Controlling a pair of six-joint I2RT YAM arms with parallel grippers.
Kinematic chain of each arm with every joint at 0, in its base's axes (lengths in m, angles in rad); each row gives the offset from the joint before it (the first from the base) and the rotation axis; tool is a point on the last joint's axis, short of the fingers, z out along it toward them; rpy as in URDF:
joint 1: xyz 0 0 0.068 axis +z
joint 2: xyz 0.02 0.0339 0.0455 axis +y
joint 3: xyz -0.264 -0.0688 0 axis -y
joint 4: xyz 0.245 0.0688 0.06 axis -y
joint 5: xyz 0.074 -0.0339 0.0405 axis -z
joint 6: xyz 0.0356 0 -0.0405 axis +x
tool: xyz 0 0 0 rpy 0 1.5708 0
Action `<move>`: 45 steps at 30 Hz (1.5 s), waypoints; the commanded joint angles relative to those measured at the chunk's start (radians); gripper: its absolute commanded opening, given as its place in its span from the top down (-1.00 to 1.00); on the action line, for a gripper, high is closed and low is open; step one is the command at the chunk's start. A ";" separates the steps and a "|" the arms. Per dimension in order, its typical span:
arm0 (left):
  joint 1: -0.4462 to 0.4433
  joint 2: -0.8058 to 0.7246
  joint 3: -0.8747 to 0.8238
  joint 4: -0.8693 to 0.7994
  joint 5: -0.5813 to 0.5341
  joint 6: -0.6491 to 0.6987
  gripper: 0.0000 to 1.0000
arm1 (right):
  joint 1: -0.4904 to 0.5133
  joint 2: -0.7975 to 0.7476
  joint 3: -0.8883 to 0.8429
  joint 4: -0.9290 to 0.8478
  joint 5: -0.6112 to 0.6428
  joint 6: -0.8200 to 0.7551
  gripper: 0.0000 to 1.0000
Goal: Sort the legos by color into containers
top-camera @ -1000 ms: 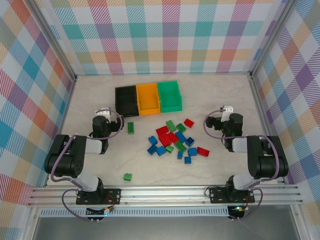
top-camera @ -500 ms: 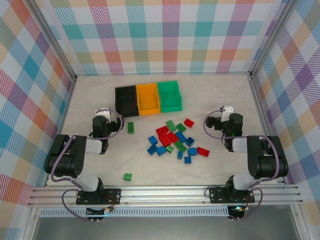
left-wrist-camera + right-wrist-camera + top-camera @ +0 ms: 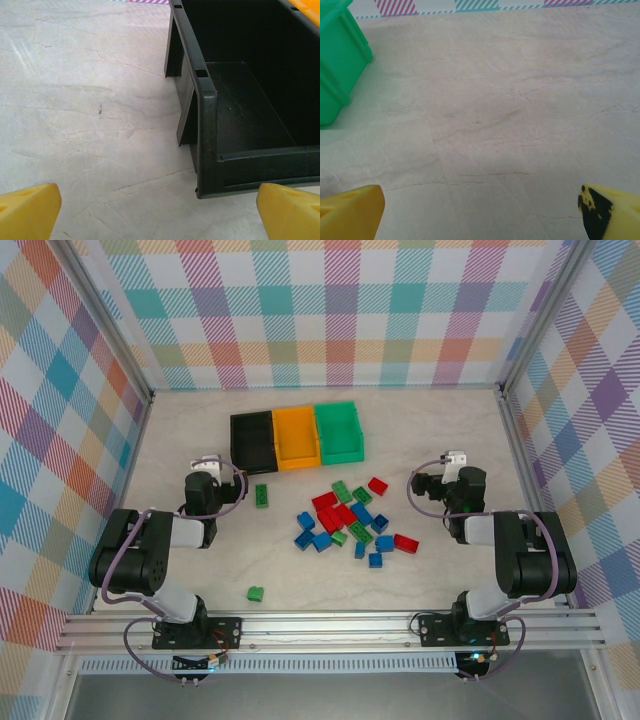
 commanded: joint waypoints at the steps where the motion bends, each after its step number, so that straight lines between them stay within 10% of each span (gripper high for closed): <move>1: -0.001 0.001 0.007 0.010 -0.006 0.009 -0.99 | -0.008 0.001 0.016 0.008 -0.020 0.015 -0.98; 19: -0.001 -0.023 0.006 -0.006 0.014 0.017 -0.99 | -0.008 -0.027 0.022 -0.023 0.005 0.025 -0.98; 28: -0.003 -0.362 0.113 -0.457 0.016 -0.072 -0.99 | -0.008 -0.259 0.133 -0.390 0.011 0.125 -0.98; 37: -0.002 -0.461 0.402 -1.217 0.259 -0.370 -0.99 | 0.012 -0.043 0.380 -0.760 -0.457 0.530 -0.88; 41: -0.040 -0.538 0.323 -1.261 0.444 -0.521 -0.99 | 0.149 -0.009 0.381 -0.802 -0.309 0.502 -0.86; 45: -0.216 -0.625 0.264 -1.350 0.343 -0.582 -0.99 | 0.269 -0.063 0.371 -0.803 -0.105 0.467 -0.87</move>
